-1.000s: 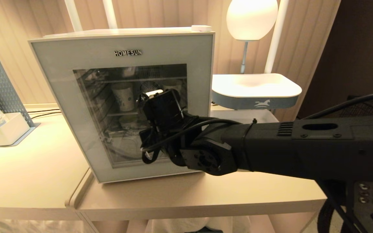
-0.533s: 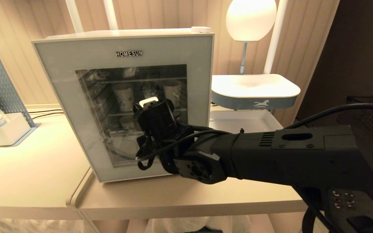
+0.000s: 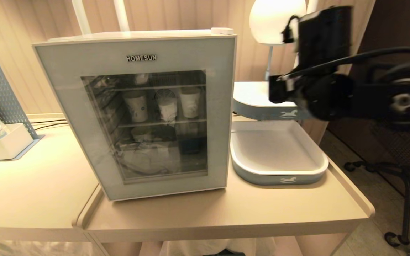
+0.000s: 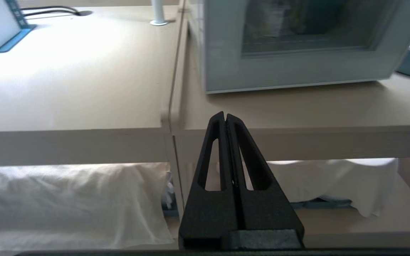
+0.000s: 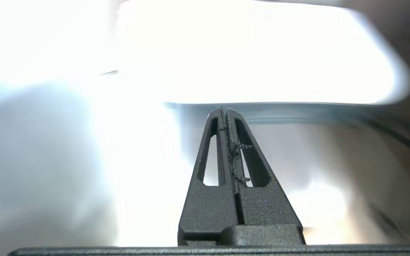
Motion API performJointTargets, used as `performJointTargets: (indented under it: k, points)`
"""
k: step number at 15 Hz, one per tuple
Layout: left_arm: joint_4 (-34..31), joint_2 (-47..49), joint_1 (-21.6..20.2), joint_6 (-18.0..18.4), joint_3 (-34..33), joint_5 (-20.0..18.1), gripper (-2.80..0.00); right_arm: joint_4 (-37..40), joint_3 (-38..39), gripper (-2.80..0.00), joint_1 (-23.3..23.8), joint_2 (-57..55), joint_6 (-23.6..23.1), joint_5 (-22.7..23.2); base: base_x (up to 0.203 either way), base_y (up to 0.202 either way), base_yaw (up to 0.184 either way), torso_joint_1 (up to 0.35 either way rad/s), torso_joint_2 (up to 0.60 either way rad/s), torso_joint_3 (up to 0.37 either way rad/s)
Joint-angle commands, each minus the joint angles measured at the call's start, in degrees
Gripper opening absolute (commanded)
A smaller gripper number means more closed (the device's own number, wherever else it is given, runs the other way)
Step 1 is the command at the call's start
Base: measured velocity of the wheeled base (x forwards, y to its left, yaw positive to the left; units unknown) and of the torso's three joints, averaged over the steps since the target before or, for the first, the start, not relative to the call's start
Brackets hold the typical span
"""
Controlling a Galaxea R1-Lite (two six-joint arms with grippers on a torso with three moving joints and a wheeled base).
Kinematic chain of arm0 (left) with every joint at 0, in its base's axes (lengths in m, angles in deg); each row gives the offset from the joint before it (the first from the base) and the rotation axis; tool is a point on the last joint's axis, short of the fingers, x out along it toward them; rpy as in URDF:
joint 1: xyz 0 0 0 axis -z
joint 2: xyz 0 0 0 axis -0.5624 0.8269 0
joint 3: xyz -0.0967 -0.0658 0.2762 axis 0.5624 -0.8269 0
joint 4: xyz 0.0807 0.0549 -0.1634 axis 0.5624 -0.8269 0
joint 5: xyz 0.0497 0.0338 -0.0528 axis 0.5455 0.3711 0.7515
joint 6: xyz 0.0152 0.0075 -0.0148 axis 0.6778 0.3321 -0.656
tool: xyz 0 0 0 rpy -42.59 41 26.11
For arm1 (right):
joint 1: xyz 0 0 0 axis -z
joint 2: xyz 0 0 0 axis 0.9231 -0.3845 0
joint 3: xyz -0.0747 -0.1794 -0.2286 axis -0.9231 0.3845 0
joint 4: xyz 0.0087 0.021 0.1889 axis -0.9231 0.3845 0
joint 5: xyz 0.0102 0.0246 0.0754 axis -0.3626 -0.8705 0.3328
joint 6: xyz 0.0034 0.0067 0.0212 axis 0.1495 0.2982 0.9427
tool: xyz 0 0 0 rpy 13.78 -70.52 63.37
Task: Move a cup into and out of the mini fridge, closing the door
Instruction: Open the freezer door
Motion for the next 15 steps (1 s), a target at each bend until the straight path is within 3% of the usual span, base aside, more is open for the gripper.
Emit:
performJointTargets:
  k: [1,5,7,13,15]
  points:
    - [-0.02,-0.02,-0.05,0.0,0.0,0.01,-2.8,-0.52,9.95,-2.8,8.04,19.44,0.13,-1.44,0.0,0.0,0.0,0.0,0.0,0.0]
    - [0.01,-0.02,-0.02,-0.08,0.0,0.01,-2.8,-4.09,35.66,-2.8,26.19,49.91,-0.07,-3.49,0.0,0.0,0.0,0.0,0.0,0.0]
    - [-0.02,-0.02,-0.02,-0.05,0.0,0.01,-2.8,-5.17,46.87,-2.8,31.88,64.05,-1.0,-2.27,0.0,0.0,0.0,0.0,0.0,0.0]
    - [-0.02,-0.02,-0.1,0.0,0.0,0.01,-2.8,-5.37,73.27,-2.8,35.75,100.71,-4.12,19.48,0.0,0.0,0.0,0.0,0.0,0.0]
    - [-0.01,0.05,-0.09,0.0,0.0,0.01,-2.8,-5.19,84.55,-2.8,36.16,102.73,-4.21,31.62,0.0,0.0,0.0,0.0,0.0,0.0]
